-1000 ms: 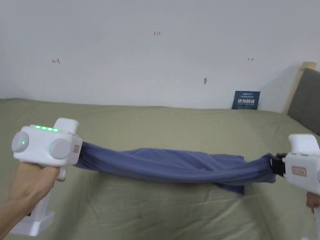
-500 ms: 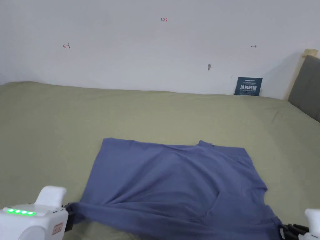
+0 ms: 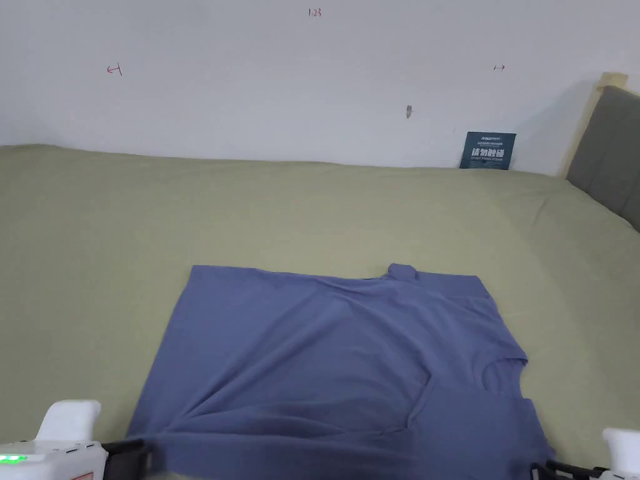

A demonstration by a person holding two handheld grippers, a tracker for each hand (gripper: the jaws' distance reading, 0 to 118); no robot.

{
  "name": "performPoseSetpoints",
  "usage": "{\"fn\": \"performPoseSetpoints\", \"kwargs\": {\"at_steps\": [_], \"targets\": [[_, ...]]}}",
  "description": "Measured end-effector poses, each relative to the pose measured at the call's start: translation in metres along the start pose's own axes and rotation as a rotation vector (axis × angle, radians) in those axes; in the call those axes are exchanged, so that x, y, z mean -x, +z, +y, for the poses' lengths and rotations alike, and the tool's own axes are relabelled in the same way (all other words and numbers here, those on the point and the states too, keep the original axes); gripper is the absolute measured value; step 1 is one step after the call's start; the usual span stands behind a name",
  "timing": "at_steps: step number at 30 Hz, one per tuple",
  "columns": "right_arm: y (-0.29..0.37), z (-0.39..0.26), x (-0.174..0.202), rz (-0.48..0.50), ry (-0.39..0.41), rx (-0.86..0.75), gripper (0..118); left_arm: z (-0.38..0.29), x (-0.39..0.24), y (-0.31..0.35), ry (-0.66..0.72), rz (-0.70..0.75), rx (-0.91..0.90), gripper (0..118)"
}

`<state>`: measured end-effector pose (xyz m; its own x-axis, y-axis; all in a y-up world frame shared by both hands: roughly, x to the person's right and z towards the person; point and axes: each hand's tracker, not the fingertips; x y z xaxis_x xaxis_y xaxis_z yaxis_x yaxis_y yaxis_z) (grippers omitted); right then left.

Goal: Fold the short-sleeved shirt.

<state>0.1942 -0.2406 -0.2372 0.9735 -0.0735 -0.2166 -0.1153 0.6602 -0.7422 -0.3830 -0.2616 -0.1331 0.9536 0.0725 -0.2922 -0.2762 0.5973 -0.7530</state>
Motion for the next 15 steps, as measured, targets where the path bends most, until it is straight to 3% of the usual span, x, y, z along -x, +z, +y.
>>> {"fn": "performPoseSetpoints", "kwargs": {"at_steps": [2, 9, 10, 11, 12, 13, 15], "targets": [[0.01, 0.002, 0.002, 0.004, -0.04, -0.05, 79, -0.006, -0.005, 0.017, 0.0, -0.008, -0.08, 118], [0.027, 0.004, 0.01, 0.006, -0.009, -0.123, 76, 0.003, -0.015, 0.044, -0.009, 0.029, -0.167, 111], [0.025, 0.002, 0.007, 0.025, -0.018, -0.123, 70, 0.003, -0.016, 0.046, -0.019, 0.036, -0.167, 97], [0.026, 0.001, 0.007, 0.032, -0.018, -0.122, 32, 0.003, -0.016, 0.046, -0.032, 0.044, -0.166, 57], [0.025, -0.002, 0.009, 0.025, -0.009, -0.127, 1, 0.002, -0.015, 0.044, -0.039, 0.052, -0.161, 11], [0.026, -0.006, 0.011, -0.018, 0.007, -0.154, 1, 0.001, -0.013, 0.039, -0.037, 0.058, -0.139, 0], [0.014, -0.009, 0.006, 0.05, 0.014, -0.08, 1, -0.002, -0.005, 0.037, -0.008, 0.041, -0.118, 0]]}}
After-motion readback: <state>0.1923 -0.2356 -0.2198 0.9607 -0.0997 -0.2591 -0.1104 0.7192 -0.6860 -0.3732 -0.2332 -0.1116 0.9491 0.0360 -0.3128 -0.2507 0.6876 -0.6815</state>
